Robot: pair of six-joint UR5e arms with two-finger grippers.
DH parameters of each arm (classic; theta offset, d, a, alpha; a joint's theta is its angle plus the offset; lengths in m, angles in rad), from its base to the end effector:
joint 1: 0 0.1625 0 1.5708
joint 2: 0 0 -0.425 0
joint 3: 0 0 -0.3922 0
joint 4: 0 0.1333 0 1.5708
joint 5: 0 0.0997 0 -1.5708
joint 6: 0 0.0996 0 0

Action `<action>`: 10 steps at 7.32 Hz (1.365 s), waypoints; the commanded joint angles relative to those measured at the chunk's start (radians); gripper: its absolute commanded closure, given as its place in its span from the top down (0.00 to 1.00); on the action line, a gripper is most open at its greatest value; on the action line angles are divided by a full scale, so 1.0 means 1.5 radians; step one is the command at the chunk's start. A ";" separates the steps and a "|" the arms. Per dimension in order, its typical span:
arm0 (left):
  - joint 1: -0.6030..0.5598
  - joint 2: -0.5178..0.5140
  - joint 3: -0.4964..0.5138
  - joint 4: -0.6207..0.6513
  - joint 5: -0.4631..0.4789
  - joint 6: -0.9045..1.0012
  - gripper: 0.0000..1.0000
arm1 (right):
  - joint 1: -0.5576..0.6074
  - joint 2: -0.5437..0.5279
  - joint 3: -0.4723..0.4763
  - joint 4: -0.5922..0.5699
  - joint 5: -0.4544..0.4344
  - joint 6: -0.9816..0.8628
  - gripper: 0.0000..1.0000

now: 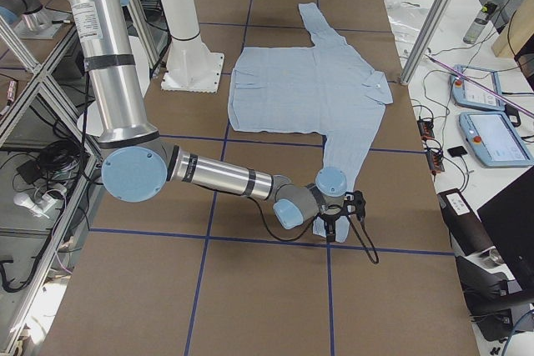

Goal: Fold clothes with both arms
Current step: 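Lower the right gripper and grasp the shirt sleeve cuff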

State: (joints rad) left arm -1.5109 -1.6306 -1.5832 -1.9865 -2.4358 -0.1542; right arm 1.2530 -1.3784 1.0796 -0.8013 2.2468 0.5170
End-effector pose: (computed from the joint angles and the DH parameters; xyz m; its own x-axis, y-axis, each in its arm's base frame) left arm -0.0254 -0.5374 0.5688 0.6268 0.2549 -0.7363 0.0439 0.9319 0.3600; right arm -0.1139 -0.5733 0.7191 0.7048 -0.0278 0.7089 -0.0803 0.9897 0.1186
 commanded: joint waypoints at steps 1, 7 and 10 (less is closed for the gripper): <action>0.000 0.000 -0.003 0.000 0.000 -0.009 1.00 | -0.002 0.006 -0.008 -0.011 -0.002 -0.003 0.97; 0.000 -0.001 -0.015 -0.001 0.000 -0.024 1.00 | -0.001 0.007 -0.008 -0.044 -0.002 -0.004 0.80; 0.000 -0.005 -0.015 -0.001 0.000 -0.024 1.00 | -0.002 0.007 -0.008 -0.061 -0.002 -0.005 0.80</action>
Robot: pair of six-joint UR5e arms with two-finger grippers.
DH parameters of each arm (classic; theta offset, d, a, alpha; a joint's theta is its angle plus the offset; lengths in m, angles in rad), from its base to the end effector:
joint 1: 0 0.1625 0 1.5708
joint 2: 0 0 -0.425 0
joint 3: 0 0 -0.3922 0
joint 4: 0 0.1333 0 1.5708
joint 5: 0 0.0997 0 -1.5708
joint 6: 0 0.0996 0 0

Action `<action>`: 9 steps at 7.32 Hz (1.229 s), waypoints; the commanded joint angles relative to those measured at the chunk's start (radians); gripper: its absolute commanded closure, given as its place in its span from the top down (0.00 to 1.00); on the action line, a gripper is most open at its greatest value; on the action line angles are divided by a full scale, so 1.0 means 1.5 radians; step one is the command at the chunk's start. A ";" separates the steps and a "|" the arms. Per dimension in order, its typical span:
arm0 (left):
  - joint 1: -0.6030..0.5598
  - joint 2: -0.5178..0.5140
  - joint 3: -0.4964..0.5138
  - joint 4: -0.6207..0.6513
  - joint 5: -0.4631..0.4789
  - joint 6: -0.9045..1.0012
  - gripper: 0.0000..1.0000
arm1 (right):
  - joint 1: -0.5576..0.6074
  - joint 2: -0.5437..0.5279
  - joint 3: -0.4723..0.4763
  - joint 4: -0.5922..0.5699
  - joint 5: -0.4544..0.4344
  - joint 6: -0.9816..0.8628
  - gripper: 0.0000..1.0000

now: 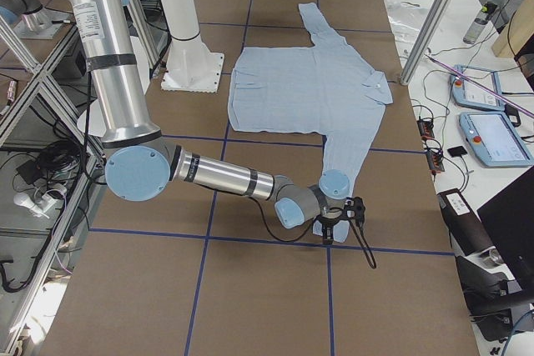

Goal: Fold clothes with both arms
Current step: 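Lower the right gripper and grasp the shirt sleeve cuff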

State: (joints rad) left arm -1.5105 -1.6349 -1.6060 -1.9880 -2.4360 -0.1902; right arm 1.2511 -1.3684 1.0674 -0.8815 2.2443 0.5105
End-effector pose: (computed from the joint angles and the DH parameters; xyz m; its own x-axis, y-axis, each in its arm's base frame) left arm -0.0251 -0.5386 0.5547 0.6233 0.2428 -0.7433 0.0666 0.9306 0.3598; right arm -0.1153 -0.5746 0.7294 0.7248 0.0194 0.6887 -0.0725 0.9962 0.0483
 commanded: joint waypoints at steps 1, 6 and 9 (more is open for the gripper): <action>0.000 -0.002 -0.001 0.000 0.000 0.000 1.00 | -0.001 0.000 0.000 -0.010 0.000 0.000 0.80; 0.001 -0.006 0.000 0.000 -0.001 -0.001 1.00 | 0.000 0.000 0.000 -0.018 0.000 0.000 0.59; 0.001 -0.006 0.000 0.000 0.000 -0.001 1.00 | 0.000 0.002 0.002 -0.018 0.001 0.003 0.51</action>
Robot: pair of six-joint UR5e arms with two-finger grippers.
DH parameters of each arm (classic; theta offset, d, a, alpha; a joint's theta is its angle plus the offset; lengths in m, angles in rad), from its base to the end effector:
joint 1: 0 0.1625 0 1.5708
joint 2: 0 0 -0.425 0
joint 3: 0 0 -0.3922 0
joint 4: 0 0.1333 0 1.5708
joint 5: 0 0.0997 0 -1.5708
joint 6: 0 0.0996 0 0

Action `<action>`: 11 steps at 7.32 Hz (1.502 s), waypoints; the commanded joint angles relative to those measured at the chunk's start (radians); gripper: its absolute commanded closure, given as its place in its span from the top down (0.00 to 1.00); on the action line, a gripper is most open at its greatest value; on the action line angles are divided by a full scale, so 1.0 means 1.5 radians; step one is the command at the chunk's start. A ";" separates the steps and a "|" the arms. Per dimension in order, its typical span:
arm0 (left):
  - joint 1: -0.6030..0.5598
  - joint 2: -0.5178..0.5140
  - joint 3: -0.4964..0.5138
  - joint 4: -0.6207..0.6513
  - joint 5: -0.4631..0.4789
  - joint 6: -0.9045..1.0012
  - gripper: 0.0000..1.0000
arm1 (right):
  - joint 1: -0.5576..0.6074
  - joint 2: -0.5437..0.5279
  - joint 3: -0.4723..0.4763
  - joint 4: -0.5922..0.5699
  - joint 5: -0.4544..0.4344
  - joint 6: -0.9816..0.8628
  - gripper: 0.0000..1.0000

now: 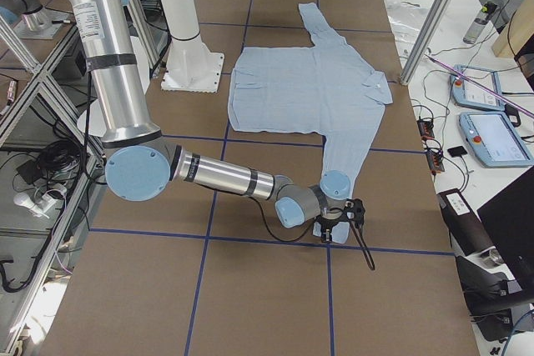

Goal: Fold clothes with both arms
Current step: 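Lower the right gripper and grasp the shirt sleeve cuff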

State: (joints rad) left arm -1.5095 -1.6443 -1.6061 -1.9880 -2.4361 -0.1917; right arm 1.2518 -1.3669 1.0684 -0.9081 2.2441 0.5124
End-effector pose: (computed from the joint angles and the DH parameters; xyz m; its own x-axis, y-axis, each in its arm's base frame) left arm -0.0243 -0.5422 0.5496 0.6224 0.2491 -0.7420 0.0668 0.9276 0.3674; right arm -0.1149 -0.5748 0.7313 0.7300 0.0375 0.6825 -0.0744 0.9969 0.0248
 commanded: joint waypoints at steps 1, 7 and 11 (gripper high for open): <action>0.000 0.000 0.001 0.000 0.000 0.000 1.00 | 0.003 0.009 0.004 -0.002 0.002 0.003 0.48; 0.000 -0.001 0.001 0.000 0.001 -0.002 1.00 | 0.010 0.012 0.006 -0.007 0.005 0.000 0.43; 0.000 0.000 0.000 0.000 0.001 -0.006 1.00 | 0.012 0.006 0.039 -0.008 0.016 0.004 0.00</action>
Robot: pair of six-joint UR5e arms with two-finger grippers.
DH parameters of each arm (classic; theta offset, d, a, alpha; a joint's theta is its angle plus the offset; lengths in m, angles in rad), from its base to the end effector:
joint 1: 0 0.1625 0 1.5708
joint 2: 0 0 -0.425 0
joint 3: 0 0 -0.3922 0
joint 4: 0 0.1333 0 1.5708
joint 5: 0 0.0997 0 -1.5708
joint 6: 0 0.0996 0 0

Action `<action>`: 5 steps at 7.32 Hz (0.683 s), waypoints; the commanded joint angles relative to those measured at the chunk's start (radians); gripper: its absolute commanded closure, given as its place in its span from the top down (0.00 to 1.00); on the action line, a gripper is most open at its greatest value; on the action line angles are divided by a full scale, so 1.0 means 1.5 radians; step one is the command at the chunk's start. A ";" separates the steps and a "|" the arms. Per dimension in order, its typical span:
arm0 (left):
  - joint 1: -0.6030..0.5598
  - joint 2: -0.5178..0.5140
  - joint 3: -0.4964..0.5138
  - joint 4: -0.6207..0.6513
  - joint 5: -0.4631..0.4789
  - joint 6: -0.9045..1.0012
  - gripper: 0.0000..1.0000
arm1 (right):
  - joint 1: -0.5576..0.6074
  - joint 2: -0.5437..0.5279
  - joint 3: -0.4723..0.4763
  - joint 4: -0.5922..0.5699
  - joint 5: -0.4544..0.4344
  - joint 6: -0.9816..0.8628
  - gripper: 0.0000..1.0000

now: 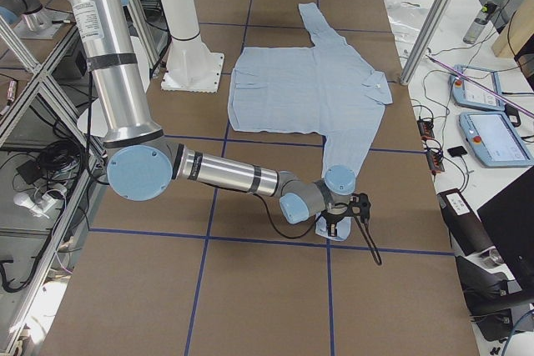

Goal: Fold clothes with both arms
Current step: 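Lower the right gripper and grasp the shirt sleeve cuff, then lift the cuff with the right gripper and carry it toward the collar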

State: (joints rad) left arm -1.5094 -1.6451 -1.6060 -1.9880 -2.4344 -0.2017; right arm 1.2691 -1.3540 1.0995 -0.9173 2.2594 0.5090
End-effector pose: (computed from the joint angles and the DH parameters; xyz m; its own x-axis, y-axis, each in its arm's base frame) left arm -0.0243 -0.5426 0.5493 0.6230 0.2399 -0.7445 0.0732 0.9297 0.3608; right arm -0.1093 -0.5868 0.7084 0.7132 0.0226 0.7006 -0.0844 0.9950 0.0539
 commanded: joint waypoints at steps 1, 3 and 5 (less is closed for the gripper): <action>0.000 0.000 0.000 0.001 0.000 0.000 1.00 | 0.001 0.004 0.037 -0.001 0.013 0.006 0.00; 0.000 0.000 0.001 0.000 0.000 0.001 1.00 | 0.000 0.008 0.123 0.001 0.074 0.007 0.00; 0.000 0.007 0.002 0.000 0.000 0.002 0.99 | 0.003 0.066 0.165 -0.002 0.146 0.012 0.00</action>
State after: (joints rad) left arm -1.5094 -1.6408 -1.6037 -1.9873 -2.4345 -0.2006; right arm 1.2720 -1.3116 1.3115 -0.9191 2.4138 0.5224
